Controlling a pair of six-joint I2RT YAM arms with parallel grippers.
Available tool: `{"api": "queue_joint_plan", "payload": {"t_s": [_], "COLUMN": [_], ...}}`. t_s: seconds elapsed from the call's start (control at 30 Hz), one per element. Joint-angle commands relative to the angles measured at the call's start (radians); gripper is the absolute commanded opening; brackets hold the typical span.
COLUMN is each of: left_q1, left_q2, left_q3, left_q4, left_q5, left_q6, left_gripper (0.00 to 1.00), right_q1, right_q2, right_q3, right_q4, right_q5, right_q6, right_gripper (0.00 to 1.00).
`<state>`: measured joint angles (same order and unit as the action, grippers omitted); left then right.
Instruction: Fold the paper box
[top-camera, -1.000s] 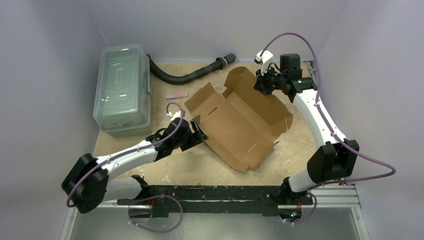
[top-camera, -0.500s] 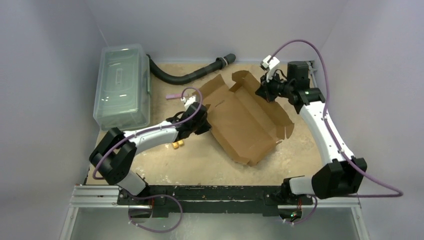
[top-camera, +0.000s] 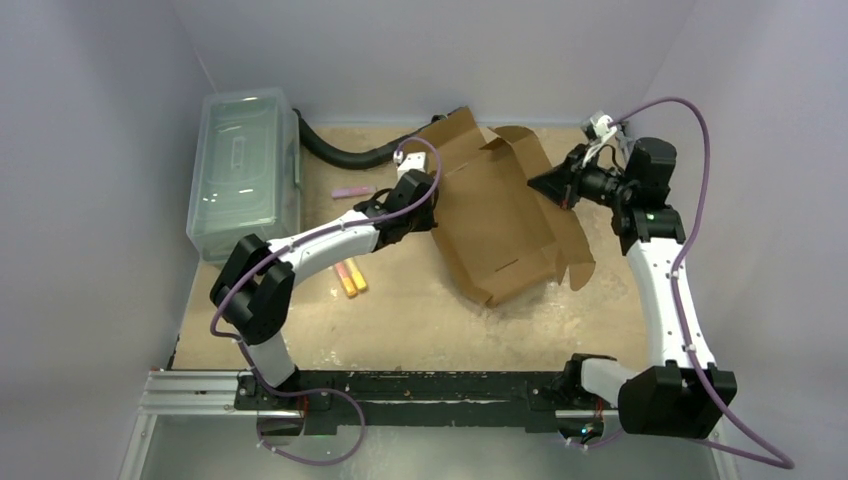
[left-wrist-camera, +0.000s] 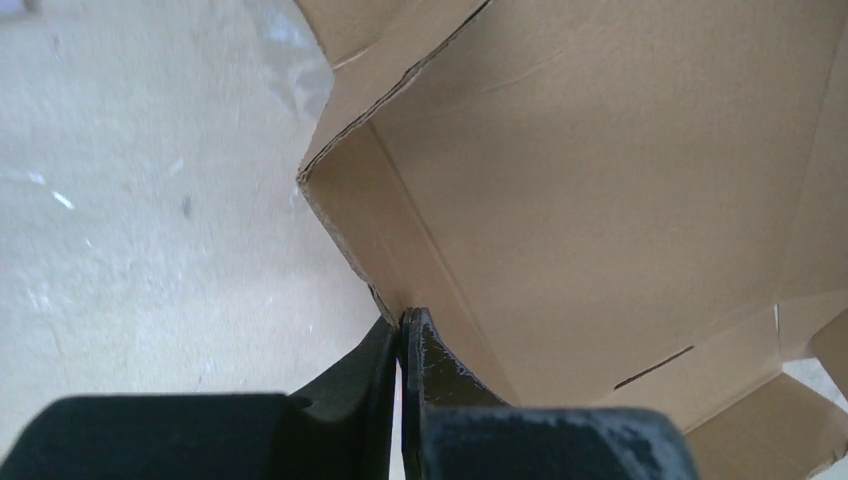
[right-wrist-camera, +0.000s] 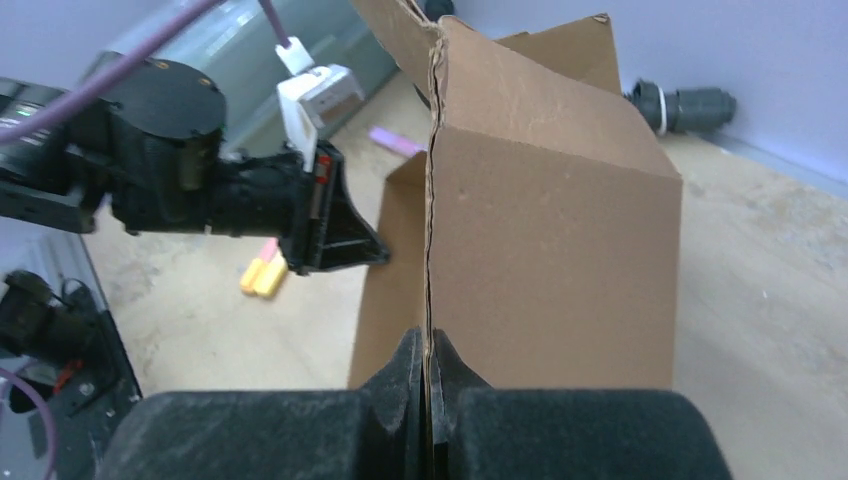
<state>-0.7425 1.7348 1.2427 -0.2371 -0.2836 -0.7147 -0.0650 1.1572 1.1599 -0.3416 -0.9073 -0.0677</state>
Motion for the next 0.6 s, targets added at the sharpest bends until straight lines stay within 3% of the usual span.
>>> {"api": "queue_joint_plan", "payload": {"t_s": [0.0, 0.33, 0.57], "left_q1": [-0.005, 0.003, 0.059], "left_q2": [0.016, -0.017, -0.06], "left_q3": [0.071, 0.108, 0.077], "left_q4": [0.003, 0.1, 0.152], "left_q5": [-0.066, -0.187, -0.206], "left_q6": [0.181, 0.269, 0.275], "left_gripper": [0.0, 0.0, 0.0], "right_q1": [-0.019, -0.05, -0.06], "right_q2": [-0.051, -0.066, -0.064], "right_q3": [-0.019, 0.007, 0.066], "right_q4": [0.216, 0.274, 0.218], "right_q5": [-0.202, -0.276, -0.263], "right_q6": [0.15, 0.293, 0.312], "right_gripper": [0.0, 0.0, 0.0]}}
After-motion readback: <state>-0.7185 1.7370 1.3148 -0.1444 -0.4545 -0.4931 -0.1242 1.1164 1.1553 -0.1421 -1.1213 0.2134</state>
